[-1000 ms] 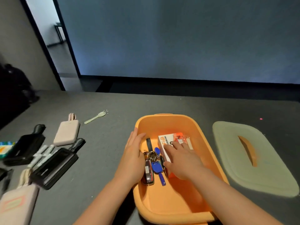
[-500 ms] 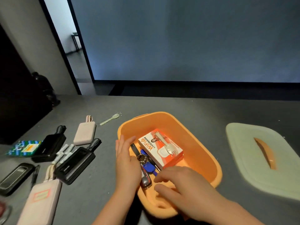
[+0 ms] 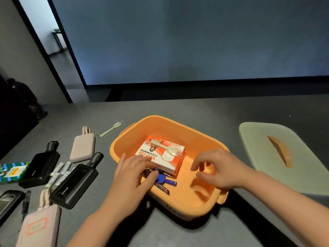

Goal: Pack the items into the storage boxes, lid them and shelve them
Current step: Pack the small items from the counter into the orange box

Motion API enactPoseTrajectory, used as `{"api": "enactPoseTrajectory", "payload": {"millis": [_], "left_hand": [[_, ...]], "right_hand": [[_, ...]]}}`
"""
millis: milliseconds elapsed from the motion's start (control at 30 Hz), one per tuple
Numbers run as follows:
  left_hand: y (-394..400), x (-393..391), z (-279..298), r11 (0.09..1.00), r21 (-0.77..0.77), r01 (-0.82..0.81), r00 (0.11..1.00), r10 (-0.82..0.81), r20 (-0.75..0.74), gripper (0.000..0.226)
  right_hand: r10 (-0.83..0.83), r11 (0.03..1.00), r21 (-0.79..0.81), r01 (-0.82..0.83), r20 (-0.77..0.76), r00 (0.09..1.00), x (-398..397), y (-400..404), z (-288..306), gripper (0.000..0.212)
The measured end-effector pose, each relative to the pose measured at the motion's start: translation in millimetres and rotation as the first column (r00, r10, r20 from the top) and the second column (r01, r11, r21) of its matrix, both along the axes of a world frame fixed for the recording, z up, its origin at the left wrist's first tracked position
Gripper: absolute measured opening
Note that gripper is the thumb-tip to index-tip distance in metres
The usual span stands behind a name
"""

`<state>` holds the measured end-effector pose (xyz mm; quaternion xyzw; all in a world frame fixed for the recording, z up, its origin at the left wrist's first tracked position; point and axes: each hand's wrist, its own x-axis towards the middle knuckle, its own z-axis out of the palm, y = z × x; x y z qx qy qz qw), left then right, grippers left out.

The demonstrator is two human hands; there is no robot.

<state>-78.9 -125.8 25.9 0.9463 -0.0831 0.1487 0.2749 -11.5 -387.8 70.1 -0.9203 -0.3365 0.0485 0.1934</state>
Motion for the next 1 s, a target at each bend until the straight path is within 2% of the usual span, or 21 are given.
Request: {"api": "enactPoseTrajectory", "payload": {"millis": [67, 133, 233, 300, 433, 567, 800, 867, 933, 1000], "left_hand": [[15.3, 8.9, -0.2, 0.986, 0.128, 0.110, 0.994, -0.112, 0.014, 0.049], [23.9, 14.8, -4.6, 0.973, 0.180, 0.142, 0.984, -0.159, 0.083, 0.055], [16.5, 17.2, -10.1, 0.989, 0.136, 0.057, 0.969, -0.087, 0.230, 0.058], [8.0, 17.2, -11.9, 0.994, 0.113, 0.009, 0.961, -0.039, 0.272, 0.056], [-7.5, 9.3, -14.3, 0.990, 0.114, -0.082, 0.973, 0.054, 0.226, 0.047], [-23.1, -4.4, -16.2, 0.989, 0.138, -0.060, 0.975, 0.028, 0.220, 0.044], [-10.1, -6.9, -15.8, 0.990, 0.097, -0.102, 0.968, 0.076, 0.239, 0.032], [-13.4, -8.7, -16.3, 0.991, 0.068, -0.116, 0.971, 0.099, 0.218, 0.029], [-17.7, -10.9, -17.6, 0.990, 0.028, -0.136, 0.973, 0.128, 0.190, 0.026], [-19.0, -14.7, -17.1, 0.988, -0.025, -0.155, 0.976, 0.157, 0.152, 0.026]], "right_hand": [[-0.036, 0.998, -0.043, 0.039, 0.067, 0.997, 6.6, -0.1, 6.8, 0.021], [-0.030, 0.998, -0.058, 0.037, 0.113, 0.993, -2.5, 8.8, 11.6, 0.024], [-0.025, 0.999, 0.042, 0.026, -0.036, 0.999, -41.7, 39.7, 7.9, 0.038], [0.013, 1.000, 0.013, -0.012, -0.030, 0.999, -66.5, 56.7, -5.1, 0.045], [0.053, 0.997, -0.054, -0.048, 0.084, 0.995, -69.1, 45.9, -13.3, 0.038], [0.127, 0.986, -0.111, -0.125, 0.012, 0.992, -45.5, 10.6, -11.9, 0.046], [0.078, 0.988, -0.135, -0.079, -0.015, 0.997, -16.9, -27.0, -10.6, 0.050], [0.077, 0.989, -0.130, -0.077, -0.004, 0.997, -17.1, -27.3, -11.3, 0.040], [0.061, 0.994, -0.085, -0.061, 0.003, 0.998, -20.7, -23.0, -11.2, 0.019], [0.036, 0.999, -0.040, -0.035, 0.019, 0.999, -25.8, -9.5, -9.6, 0.012]]}}
